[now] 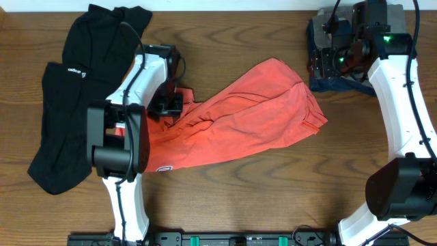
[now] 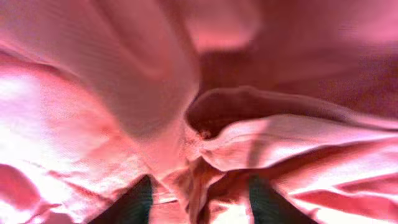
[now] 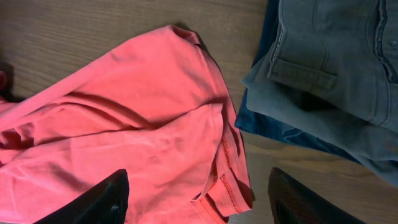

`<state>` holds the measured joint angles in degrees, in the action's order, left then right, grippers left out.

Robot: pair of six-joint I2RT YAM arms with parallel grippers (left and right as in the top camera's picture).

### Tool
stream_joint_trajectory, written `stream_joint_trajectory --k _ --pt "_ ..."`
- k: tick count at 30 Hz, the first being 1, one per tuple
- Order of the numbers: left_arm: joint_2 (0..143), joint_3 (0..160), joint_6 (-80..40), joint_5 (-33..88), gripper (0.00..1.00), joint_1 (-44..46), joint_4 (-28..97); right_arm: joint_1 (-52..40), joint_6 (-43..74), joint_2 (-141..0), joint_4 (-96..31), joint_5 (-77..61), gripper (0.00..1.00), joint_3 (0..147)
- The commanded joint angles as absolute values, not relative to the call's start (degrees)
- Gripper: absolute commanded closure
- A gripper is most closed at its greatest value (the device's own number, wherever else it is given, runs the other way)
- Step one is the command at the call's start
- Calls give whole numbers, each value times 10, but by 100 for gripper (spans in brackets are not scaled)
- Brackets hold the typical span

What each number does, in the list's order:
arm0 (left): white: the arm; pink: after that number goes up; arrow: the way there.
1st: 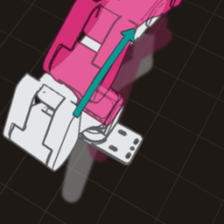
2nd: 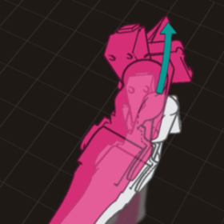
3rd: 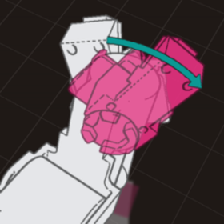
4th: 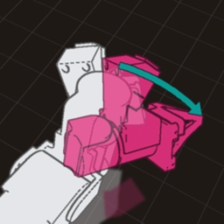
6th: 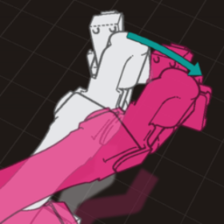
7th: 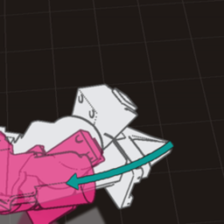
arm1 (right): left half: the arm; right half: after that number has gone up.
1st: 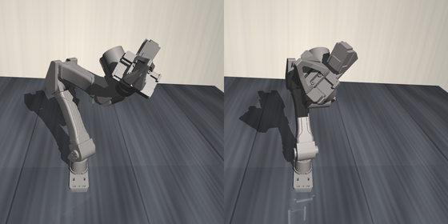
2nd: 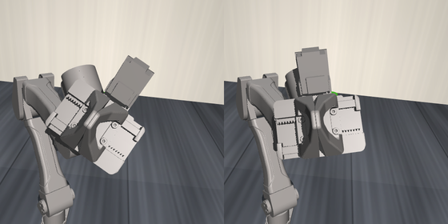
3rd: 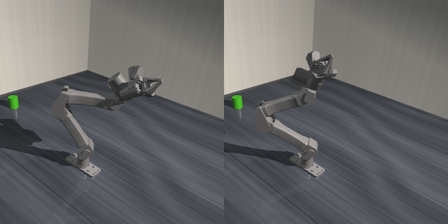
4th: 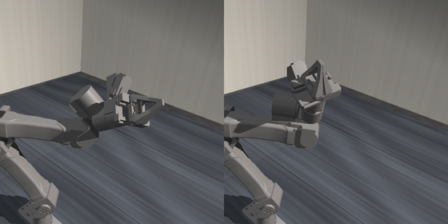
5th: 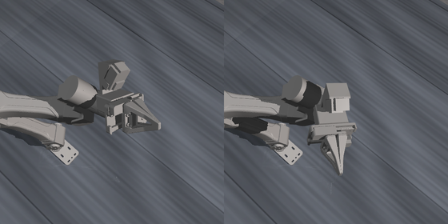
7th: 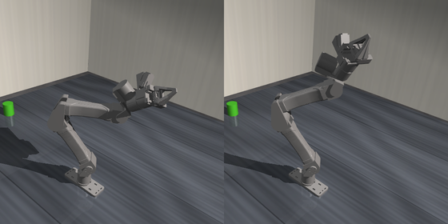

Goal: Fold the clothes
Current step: 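Fold the left corner diagonally toward the shirt center with the left gripper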

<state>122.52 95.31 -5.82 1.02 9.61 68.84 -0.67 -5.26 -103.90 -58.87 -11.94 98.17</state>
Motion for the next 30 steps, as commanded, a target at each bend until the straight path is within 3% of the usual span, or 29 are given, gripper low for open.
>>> stream_joint_trajectory --k 1,4,13,21,25,30 --pt "1169 977 -15 5 33 102 674 -11 -61 -1046 -585 -118 30 978" --pt "1161 977 12 10 26 114 645 -11 -61 -1046 -580 -119 30 978" --pt "1200 969 136 40 26 155 604 -11 -58 -1046 -581 -124 30 978" --pt "1244 968 143 37 26 149 589 -11 -58 -1046 -582 -124 30 978" --pt "1250 968 143 36 35 148 572 -11 -58 -1046 -581 -124 30 978" --pt "1250 968 143 36 67 148 567 -11 -58 -1046 -581 -124 30 978"
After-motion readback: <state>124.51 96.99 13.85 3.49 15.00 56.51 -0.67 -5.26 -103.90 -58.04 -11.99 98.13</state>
